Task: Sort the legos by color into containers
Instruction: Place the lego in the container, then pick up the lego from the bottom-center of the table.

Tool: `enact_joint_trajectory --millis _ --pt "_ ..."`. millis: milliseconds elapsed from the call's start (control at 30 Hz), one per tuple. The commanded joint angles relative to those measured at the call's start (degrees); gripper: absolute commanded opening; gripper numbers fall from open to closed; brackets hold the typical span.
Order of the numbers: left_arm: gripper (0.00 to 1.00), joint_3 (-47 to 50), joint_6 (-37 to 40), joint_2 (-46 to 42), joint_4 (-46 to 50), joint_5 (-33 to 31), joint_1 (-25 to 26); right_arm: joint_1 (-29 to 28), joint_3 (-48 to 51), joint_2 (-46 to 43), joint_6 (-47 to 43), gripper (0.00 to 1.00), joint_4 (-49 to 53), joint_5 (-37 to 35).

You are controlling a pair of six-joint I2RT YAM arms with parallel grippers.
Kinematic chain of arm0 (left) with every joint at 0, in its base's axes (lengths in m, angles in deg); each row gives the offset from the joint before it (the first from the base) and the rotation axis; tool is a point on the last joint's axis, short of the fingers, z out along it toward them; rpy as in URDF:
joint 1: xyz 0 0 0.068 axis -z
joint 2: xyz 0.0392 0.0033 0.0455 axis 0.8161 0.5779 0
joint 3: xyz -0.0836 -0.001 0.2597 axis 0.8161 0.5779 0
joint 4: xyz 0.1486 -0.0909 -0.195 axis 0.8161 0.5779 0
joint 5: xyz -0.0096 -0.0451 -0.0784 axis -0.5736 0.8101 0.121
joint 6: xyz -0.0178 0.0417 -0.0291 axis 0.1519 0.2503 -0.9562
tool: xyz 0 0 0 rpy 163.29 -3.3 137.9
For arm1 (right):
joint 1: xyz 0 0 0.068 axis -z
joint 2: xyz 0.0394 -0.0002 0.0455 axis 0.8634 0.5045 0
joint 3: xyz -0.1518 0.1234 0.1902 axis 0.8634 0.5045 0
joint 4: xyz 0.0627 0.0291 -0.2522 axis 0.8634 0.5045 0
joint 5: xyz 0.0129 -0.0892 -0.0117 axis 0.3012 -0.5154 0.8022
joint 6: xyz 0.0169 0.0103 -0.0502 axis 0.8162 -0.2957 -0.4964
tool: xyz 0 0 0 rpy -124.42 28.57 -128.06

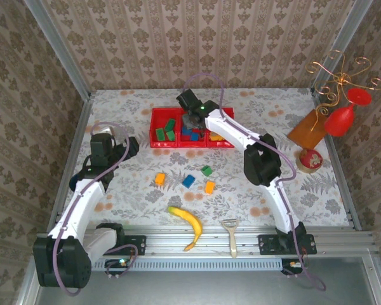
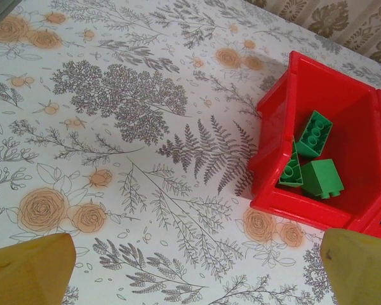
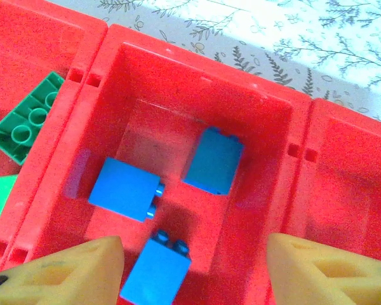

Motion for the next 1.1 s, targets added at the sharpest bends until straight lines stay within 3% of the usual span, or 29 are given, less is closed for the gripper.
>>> enact_joint_trajectory --millis 0,533,733,1067 --pt "1.0 0.51 -0.25 -1.33 1.74 0.16 -0.48 -1.39 3.0 -7.66 0.82 0.62 1.36 -2.51" --pt "1.0 1.78 -1.28 -1.46 0.38 1.23 -0.93 -11.68 38.97 -34.46 18.75 0.72 1.86 -6.01" --pt "1.0 2.07 -1.27 -1.1 -0.11 1.43 -1.01 -13.28 47.15 -37.35 26.42 0.77 3.93 -3.66" --pt "1.0 2.0 -1.33 -0.37 -0.54 1.53 -1.18 -16.09 52.55 -34.36 33.93 0.87 1.45 3.28"
